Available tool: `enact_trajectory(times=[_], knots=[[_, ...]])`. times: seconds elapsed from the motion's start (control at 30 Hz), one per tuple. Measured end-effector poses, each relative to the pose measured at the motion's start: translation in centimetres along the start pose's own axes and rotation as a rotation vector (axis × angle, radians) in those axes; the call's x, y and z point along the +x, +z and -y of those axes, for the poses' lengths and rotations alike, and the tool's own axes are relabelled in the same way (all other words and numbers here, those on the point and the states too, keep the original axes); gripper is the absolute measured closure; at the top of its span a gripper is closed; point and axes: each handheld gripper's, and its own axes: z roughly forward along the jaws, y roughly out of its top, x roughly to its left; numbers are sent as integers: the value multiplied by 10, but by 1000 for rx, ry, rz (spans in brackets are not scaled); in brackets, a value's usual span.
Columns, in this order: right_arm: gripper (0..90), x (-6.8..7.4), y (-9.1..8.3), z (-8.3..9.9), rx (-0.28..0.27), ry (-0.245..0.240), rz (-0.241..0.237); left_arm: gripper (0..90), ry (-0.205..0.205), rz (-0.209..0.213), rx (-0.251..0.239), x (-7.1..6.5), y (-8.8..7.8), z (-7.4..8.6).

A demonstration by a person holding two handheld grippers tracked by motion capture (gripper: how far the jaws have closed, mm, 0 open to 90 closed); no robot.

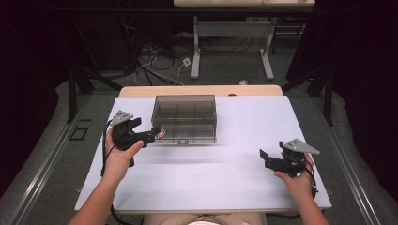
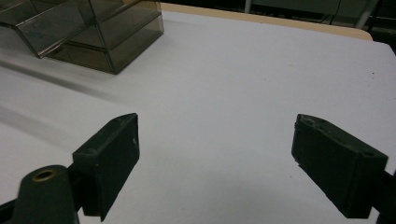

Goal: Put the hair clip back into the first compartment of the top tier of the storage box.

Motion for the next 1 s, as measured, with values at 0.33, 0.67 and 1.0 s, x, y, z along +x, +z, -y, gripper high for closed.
enact_trajectory(times=[0.33, 0.67, 1.0], knots=[[147, 0, 0, 0, 0, 2, 1, 3, 30, -9, -38, 12, -20, 18], [147, 1, 1, 0, 12, 6, -5, 3, 34, -42, -50, 32, -36, 48], [148, 2, 3, 1, 21, -4, -1, 3, -28, -64, -34, 53, -39, 80]])
